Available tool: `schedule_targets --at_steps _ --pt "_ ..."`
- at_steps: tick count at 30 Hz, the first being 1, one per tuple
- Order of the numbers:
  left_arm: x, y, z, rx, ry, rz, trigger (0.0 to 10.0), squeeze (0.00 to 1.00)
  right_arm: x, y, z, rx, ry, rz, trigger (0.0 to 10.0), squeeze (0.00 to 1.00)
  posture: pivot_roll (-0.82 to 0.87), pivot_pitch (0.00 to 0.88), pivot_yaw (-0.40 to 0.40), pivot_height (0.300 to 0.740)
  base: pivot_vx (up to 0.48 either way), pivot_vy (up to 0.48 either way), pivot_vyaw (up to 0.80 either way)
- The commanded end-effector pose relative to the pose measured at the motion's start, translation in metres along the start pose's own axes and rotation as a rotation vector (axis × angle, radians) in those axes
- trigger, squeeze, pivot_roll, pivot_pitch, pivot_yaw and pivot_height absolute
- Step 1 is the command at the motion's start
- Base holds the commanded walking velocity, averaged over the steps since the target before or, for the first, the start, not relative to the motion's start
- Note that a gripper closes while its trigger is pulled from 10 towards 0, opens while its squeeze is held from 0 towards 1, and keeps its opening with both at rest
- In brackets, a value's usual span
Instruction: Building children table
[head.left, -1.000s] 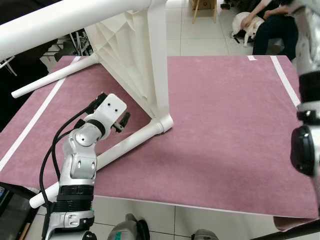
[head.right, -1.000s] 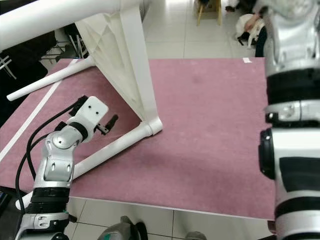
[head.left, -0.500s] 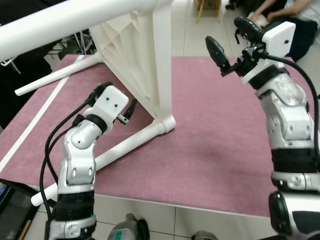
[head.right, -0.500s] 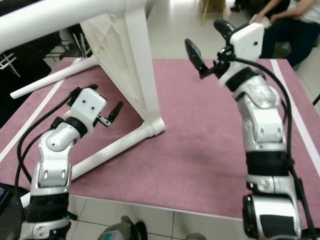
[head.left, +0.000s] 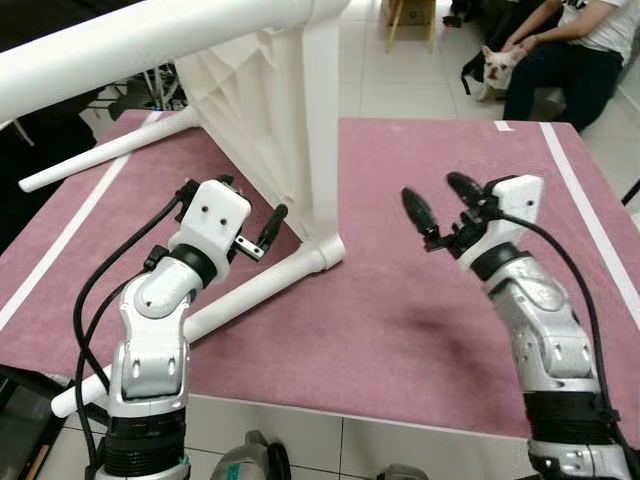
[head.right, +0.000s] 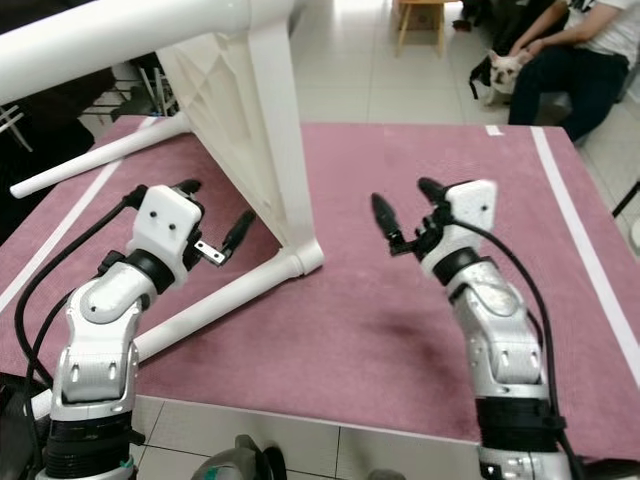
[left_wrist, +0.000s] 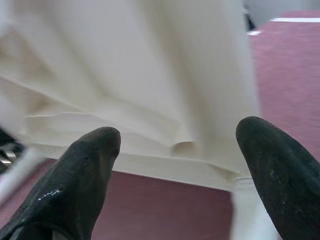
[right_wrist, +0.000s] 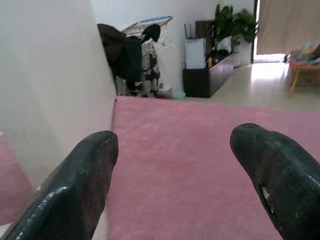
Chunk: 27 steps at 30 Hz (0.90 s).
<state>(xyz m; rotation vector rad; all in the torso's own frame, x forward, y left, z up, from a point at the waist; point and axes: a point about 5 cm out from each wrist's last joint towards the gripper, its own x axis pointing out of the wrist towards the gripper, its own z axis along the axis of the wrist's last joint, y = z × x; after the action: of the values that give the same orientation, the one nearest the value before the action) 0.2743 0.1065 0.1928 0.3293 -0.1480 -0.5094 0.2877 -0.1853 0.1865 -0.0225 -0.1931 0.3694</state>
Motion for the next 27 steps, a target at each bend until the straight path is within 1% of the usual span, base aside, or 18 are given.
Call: schedule_targets --at_steps 1,4,5,7,8,9,11,12,15,16,19,21,22,23,24,25,26,27 --pt "0.003 -0.016 -0.005 -0.126 0.004 0.002 10.0 0.00 0.000 0.004 -0.002 0.013 0.012 0.011 10.0 0.00 -0.06 0.000 0.110 0.740 0.000 0.000 0.00" --pt "0.005 -0.018 -0.010 -0.148 0.015 -0.002 10.0 0.00 0.002 0.003 -0.008 0.015 0.024 -0.025 10.0 0.00 -0.06 0.000 0.112 0.740 0.000 0.000 0.00" --pt "0.010 -0.017 -0.014 -0.218 0.020 0.020 10.0 0.00 0.004 0.000 -0.013 0.047 0.031 -0.090 10.0 0.00 -0.07 0.000 0.113 0.740 0.000 0.000 0.00" --pt "0.010 -0.017 -0.014 -0.218 0.020 0.020 10.0 0.00 0.004 0.000 -0.013 0.047 0.031 -0.090 10.0 0.00 -0.07 0.000 0.113 0.740 0.000 0.000 0.00" --pt "0.015 -0.014 -0.015 -0.259 0.020 0.045 10.0 0.00 0.009 -0.004 -0.018 0.064 0.036 -0.153 10.0 0.00 -0.07 0.000 0.106 0.740 0.000 0.000 0.00" --pt "0.020 -0.010 -0.010 -0.268 0.001 0.083 10.0 0.00 0.015 -0.007 -0.016 0.061 0.013 -0.211 10.0 0.00 -0.06 0.000 0.099 0.740 0.000 0.000 0.00" --pt "0.020 -0.010 -0.010 -0.268 0.001 0.083 10.0 0.00 0.015 -0.007 -0.016 0.061 0.013 -0.211 10.0 0.00 -0.06 0.000 0.099 0.740 0.000 0.000 0.00" --pt "0.021 -0.006 -0.005 -0.279 -0.012 0.106 10.0 0.00 0.017 -0.009 -0.012 0.049 -0.009 -0.249 10.0 0.00 -0.06 0.000 0.094 0.740 0.000 0.000 0.00" --pt "0.020 -0.004 0.001 -0.290 -0.024 0.119 10.0 0.00 0.017 -0.010 -0.009 0.044 -0.027 -0.277 10.0 0.00 -0.05 0.000 0.084 0.740 0.000 0.000 0.00" --pt "0.019 -0.003 0.007 -0.319 -0.041 0.121 10.0 0.00 0.016 -0.009 -0.009 0.025 -0.031 -0.287 10.0 0.00 -0.05 0.000 0.083 0.740 0.000 0.000 0.00" --pt "0.019 -0.003 0.007 -0.319 -0.041 0.121 10.0 0.00 0.016 -0.009 -0.009 0.025 -0.031 -0.287 10.0 0.00 -0.05 0.000 0.083 0.740 0.000 0.000 0.00" --pt "0.018 -0.010 0.018 -0.355 -0.076 0.054 10.0 0.00 0.011 -0.009 -0.012 -0.002 -0.016 -0.288 10.0 0.00 -0.05 0.000 0.084 0.740 0.000 0.000 0.00" --pt "0.018 -0.010 0.018 -0.355 -0.076 0.054 10.0 0.00 0.011 -0.009 -0.012 -0.002 -0.016 -0.288 10.0 0.00 -0.05 0.000 0.084 0.740 0.000 0.000 0.00" --pt "0.017 -0.015 0.024 -0.356 -0.102 -0.011 10.0 0.00 0.010 -0.011 -0.012 -0.012 -0.013 -0.295 10.0 0.00 -0.05 0.000 0.087 0.740 0.000 0.000 0.00" --pt "0.015 -0.018 0.027 -0.310 -0.115 -0.072 10.0 0.00 0.009 -0.014 -0.011 -0.021 -0.013 -0.307 10.0 0.00 -0.05 0.000 0.092 0.740 0.000 0.000 0.00" --pt "0.013 -0.019 0.026 -0.266 -0.109 -0.106 10.0 0.00 0.009 -0.017 -0.011 -0.025 -0.015 -0.317 10.0 0.00 -0.05 0.000 0.094 0.740 0.000 0.000 0.00" --pt "0.013 -0.019 0.026 -0.266 -0.109 -0.106 10.0 0.00 0.009 -0.017 -0.011 -0.025 -0.015 -0.317 10.0 0.00 -0.05 0.000 0.094 0.740 0.000 0.000 0.00" --pt "0.012 -0.018 0.024 -0.235 -0.094 -0.123 10.0 0.00 0.009 -0.018 -0.010 -0.028 -0.017 -0.326 10.0 0.00 -0.05 0.000 0.094 0.740 0.000 0.000 0.00"
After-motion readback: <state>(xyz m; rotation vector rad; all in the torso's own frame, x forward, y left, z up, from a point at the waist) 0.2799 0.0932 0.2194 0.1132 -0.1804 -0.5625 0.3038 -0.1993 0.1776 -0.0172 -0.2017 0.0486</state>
